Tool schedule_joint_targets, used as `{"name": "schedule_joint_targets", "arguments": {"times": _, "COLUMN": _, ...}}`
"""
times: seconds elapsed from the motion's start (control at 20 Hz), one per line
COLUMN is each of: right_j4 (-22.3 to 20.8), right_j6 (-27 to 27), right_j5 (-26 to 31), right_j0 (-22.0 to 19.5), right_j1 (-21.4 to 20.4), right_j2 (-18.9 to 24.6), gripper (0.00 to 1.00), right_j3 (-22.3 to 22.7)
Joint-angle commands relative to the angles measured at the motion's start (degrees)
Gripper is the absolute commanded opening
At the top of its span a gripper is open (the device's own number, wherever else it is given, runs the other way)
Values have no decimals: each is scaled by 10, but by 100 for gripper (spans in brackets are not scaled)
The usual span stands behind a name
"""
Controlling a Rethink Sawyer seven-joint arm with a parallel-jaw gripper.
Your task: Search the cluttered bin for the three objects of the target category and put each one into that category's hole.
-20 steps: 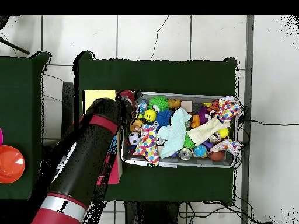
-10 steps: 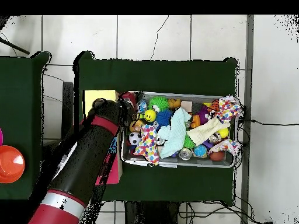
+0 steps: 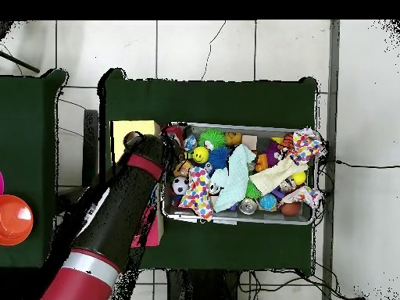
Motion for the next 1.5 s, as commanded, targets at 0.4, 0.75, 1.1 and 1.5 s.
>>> {"name": "schedule_joint_targets", "arguments": {"times": 0.4, "right_j4": -1, "right_j6": 83, "right_j5": -18, "right_j0": -15, "right_j1": 13, "right_j2": 98, "gripper": 0, "right_j3": 1}}
{"name": "schedule_joint_targets", "arguments": {"times": 0.75, "right_j4": 0, "right_j6": 90, "right_j5": -19, "right_j0": -9, "right_j1": 4, "right_j2": 92, "gripper": 0, "right_j3": 14}}
{"name": "schedule_joint_targets", "arguments": {"times": 1.1, "right_j4": 8, "right_j6": 106, "right_j5": -28, "right_j0": -14, "right_j1": -14, "right_j2": 95, "gripper": 0, "right_j3": 43}}
{"name": "schedule_joint_targets", "arguments": {"times": 1.5, "right_j4": 21, "right_j6": 113, "right_j5": -53, "right_j0": -69, "right_j1": -52, "right_j2": 139, "gripper": 0, "right_j3": 91}}
